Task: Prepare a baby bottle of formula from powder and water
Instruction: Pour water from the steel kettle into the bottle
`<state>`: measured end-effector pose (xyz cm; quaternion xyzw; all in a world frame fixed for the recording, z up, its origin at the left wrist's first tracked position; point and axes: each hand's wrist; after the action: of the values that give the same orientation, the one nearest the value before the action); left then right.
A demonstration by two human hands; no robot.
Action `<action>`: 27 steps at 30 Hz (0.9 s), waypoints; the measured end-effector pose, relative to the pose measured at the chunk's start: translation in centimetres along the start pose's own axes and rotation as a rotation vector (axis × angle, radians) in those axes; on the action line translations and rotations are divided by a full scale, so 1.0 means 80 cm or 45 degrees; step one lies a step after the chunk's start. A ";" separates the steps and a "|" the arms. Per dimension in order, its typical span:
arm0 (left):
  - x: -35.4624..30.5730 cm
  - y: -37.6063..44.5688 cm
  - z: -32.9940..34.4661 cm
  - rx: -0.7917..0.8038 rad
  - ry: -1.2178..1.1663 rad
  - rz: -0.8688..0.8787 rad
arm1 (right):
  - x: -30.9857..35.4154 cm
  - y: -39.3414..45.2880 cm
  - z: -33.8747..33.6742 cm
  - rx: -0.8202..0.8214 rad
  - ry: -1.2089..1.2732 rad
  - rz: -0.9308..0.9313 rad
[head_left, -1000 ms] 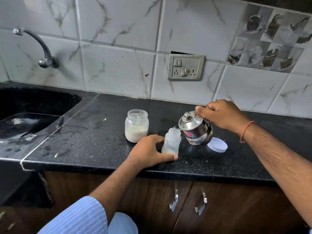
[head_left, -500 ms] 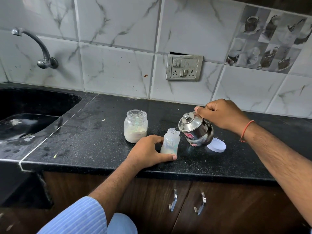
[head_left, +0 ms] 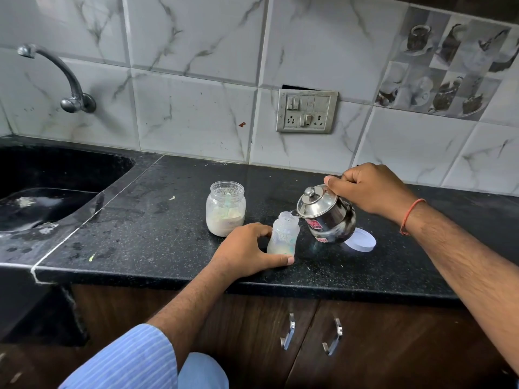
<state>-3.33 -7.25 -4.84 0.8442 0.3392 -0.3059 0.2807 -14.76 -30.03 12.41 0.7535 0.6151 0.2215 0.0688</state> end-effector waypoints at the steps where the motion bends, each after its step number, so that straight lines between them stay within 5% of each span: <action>1: 0.000 0.000 0.000 0.001 0.000 -0.003 | 0.000 0.000 0.000 0.000 -0.006 -0.001; 27: 0.001 0.000 0.000 -0.001 -0.001 0.010 | 0.016 -0.003 -0.009 0.010 -0.107 0.017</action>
<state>-3.29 -7.23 -4.92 0.8452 0.3359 -0.3050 0.2825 -15.12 -28.90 13.28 0.7664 0.6076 0.1878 0.0903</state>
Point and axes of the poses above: each hand's wrist, its own y-axis towards the middle knuckle, its own z-axis out of the palm, x = y × z, and after that the axes turned 2 degrees about -y, right-handed
